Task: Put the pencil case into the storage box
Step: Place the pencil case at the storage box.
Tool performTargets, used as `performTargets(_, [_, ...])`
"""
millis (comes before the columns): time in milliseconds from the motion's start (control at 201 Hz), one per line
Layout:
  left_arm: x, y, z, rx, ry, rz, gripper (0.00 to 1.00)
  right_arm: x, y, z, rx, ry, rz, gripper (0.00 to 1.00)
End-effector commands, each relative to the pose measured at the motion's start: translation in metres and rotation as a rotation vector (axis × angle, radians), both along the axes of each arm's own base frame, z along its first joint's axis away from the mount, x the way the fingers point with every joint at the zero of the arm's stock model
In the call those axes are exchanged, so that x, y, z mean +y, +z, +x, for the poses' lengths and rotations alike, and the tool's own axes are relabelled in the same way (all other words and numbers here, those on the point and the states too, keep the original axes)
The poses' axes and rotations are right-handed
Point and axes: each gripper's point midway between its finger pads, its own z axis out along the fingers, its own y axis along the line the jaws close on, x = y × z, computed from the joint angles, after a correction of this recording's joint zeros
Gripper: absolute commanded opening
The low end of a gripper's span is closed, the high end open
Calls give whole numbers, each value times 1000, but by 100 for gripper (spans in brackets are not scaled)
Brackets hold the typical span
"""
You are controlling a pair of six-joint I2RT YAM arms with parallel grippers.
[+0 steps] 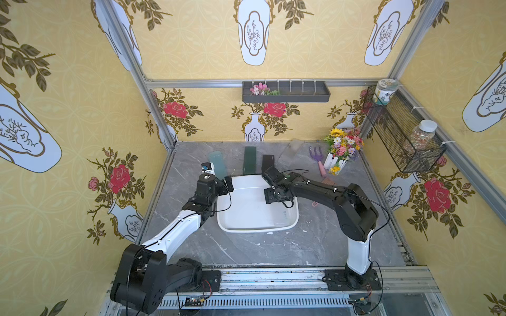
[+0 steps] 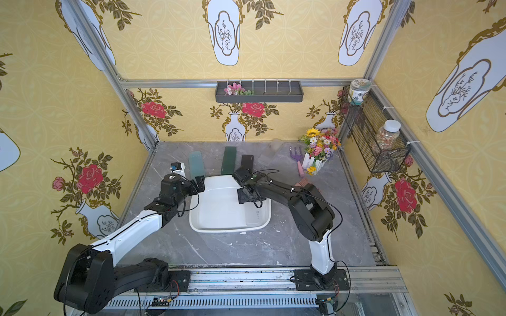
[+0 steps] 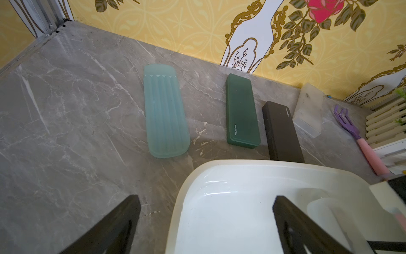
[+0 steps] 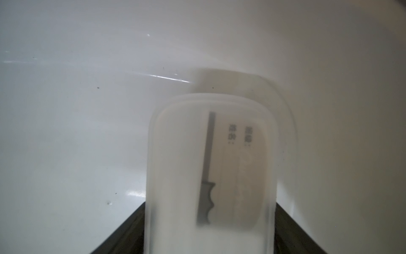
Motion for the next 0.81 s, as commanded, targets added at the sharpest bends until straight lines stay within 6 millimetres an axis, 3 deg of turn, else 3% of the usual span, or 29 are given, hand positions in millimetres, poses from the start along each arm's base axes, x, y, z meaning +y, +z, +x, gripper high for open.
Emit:
performTargets(0, [1,-6,0,13,6,8,100,1,-7,6,-14,-15,-9,82])
performTargets(134, [1,-8,1,20,5,9,100,2,-18,6,-3,-14,-33,85])
performTargets(229, [2,-10,2,24,14,15,100,-2,-21,7,3,-27,-59,100])
performTargets(478, [14,-8,9,38,92,45,100,-2,-12,9,-19,-24,-58,97])
performTargets(653, [32,5,42,82,228,137,100,-1,11,10,-64,-12,-14,97])
performTargets(802, [38,-1,85,173,260,114,100,-2,29,4,-91,0,29,97])
